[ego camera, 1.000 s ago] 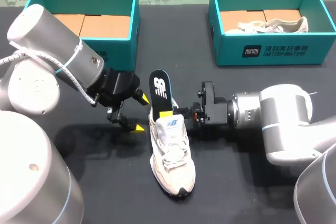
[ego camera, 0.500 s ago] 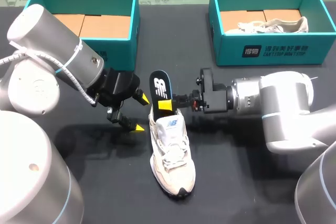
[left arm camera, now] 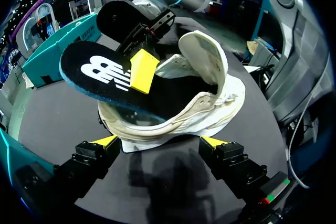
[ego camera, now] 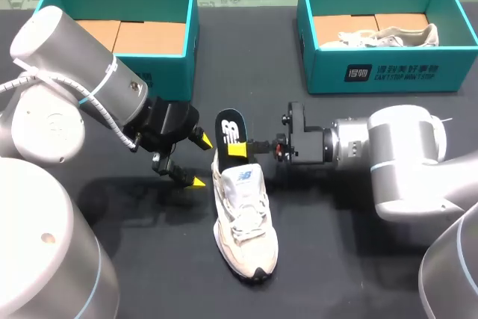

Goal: Take the shoe out of the shoebox, open the shoe tongue, remove and reinsert the insole, then place the shoe into the shoebox

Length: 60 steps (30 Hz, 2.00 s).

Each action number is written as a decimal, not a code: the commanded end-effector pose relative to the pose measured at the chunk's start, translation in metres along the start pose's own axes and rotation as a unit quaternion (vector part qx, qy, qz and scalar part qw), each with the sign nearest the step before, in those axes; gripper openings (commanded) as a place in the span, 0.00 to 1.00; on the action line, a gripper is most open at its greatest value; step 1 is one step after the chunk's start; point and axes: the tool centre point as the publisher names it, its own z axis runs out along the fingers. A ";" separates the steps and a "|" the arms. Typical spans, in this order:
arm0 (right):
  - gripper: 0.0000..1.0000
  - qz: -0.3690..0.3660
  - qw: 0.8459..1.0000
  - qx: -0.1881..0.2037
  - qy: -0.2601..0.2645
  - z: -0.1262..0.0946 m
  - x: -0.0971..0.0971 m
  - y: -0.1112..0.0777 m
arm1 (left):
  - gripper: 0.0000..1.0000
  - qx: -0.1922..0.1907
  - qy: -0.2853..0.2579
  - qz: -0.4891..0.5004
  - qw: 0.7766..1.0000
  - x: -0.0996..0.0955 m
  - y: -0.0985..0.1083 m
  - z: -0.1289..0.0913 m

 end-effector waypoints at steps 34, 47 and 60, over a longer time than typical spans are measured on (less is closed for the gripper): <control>0.00 -0.027 0.999 0.031 0.017 0.003 0.007 0.013 | 1.00 -0.001 0.000 0.000 1.000 0.000 0.000 0.002; 0.00 0.028 0.999 0.027 0.013 0.001 -0.005 -0.021 | 1.00 -0.001 0.000 0.000 1.000 0.000 0.000 0.002; 0.06 0.028 0.999 0.030 0.000 -0.001 0.010 -0.030 | 1.00 -0.001 0.000 0.000 1.000 0.000 0.000 0.002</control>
